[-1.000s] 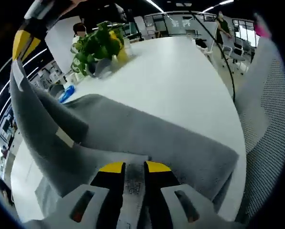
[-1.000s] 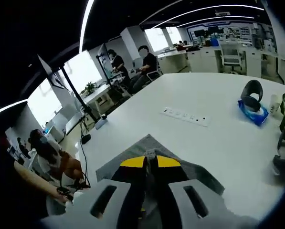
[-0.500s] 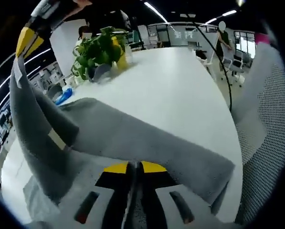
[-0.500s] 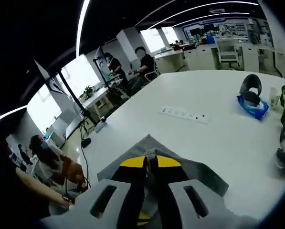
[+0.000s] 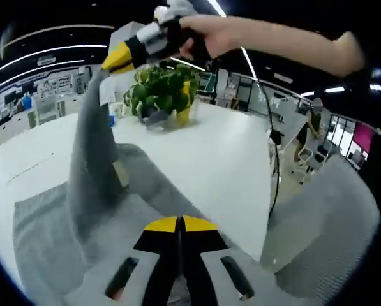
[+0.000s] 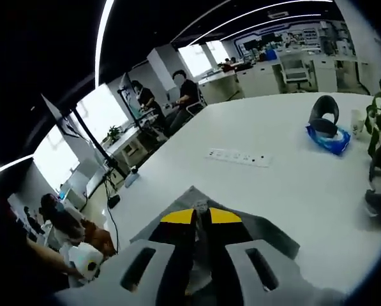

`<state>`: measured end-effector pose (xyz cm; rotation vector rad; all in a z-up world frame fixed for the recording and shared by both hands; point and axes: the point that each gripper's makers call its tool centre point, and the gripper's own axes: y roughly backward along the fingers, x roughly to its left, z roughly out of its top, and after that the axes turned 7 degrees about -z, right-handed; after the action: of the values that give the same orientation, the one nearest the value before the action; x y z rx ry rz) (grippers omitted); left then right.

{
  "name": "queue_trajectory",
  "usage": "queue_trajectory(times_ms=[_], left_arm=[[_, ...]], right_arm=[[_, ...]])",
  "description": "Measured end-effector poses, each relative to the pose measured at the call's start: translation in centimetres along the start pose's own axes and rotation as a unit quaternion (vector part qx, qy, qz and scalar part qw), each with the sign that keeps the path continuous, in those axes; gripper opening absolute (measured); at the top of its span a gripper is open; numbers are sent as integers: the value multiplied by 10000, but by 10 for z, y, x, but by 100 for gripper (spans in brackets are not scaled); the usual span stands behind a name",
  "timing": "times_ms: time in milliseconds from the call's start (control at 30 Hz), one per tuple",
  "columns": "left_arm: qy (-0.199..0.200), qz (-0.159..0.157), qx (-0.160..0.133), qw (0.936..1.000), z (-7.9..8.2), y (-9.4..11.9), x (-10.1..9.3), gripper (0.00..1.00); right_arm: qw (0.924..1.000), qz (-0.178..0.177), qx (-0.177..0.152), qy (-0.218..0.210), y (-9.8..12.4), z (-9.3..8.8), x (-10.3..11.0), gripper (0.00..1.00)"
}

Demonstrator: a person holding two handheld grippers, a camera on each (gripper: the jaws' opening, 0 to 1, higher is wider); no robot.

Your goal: Fold the towel on the table until its edges align and the towel forms a compact rectangular stack.

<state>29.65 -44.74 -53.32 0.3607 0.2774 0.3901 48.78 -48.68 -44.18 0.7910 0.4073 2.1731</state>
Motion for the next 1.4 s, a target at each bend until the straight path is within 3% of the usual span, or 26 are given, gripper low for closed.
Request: queue_trajectory(times_ms=[100, 267, 467, 533, 567, 633, 667, 733, 833, 967, 1133, 1200, 1233, 1267, 1400], left_arm=[[-41, -122, -509, 9986, 33, 23, -24, 0], [-126, -584, -1502, 9869, 89, 61, -67, 0], [-17, -751, -2145, 9738, 125, 99, -89, 0], [-151, -729, -2294, 9705, 134, 111, -92, 0], [-316, -396, -2137, 9756, 127, 113, -81, 0], [64, -289, -1980, 9798, 116, 114, -73, 0], [88, -194, -2154, 9763, 117, 119, -68, 0], [253, -68, -2172, 9758, 110, 127, -63, 0], [174, 246, -1970, 9799, 98, 138, -58, 0], [289, 540, -2060, 9766, 91, 154, -50, 0], [488, 958, -1880, 9763, 70, 161, -36, 0], [284, 1235, -1497, 9806, 55, 162, -29, 0], [94, 1366, -1051, 9850, 40, 161, -27, 0], [35, 1425, -866, 9860, 32, 160, -25, 0], [114, 1423, -826, 9863, 21, 161, -26, 0]], right_arm=[[9999, -46, -105, -77, 3, 6, -6, 4], [9989, 12, -360, -308, 9, 20, -7, 4], [9963, 88, -622, -594, 15, 35, -1, 4], [9984, -103, -506, -244, 13, 33, -3, 4], [9990, -123, -413, -136, 11, 31, -2, 4], [9992, -46, -378, -135, 5, 31, 5, 4], [9992, -38, -386, -138, 4, 31, 6, 4], [9991, 2, -397, -163, 0, 32, 9, 4], [9996, -6, -264, -83, -10, 28, 13, 4], [9997, 60, -228, -78, -18, 28, 19, 4], [9996, 157, -147, -169, -31, 26, 25, 4], [9996, 161, -103, -204, -36, 27, 19, 4], [9995, 169, -71, -251, -39, 26, 19, 4], [9994, 171, -50, -297, -41, 25, 18, 4], [9981, 207, 68, -576, -55, 22, 17, 4]])
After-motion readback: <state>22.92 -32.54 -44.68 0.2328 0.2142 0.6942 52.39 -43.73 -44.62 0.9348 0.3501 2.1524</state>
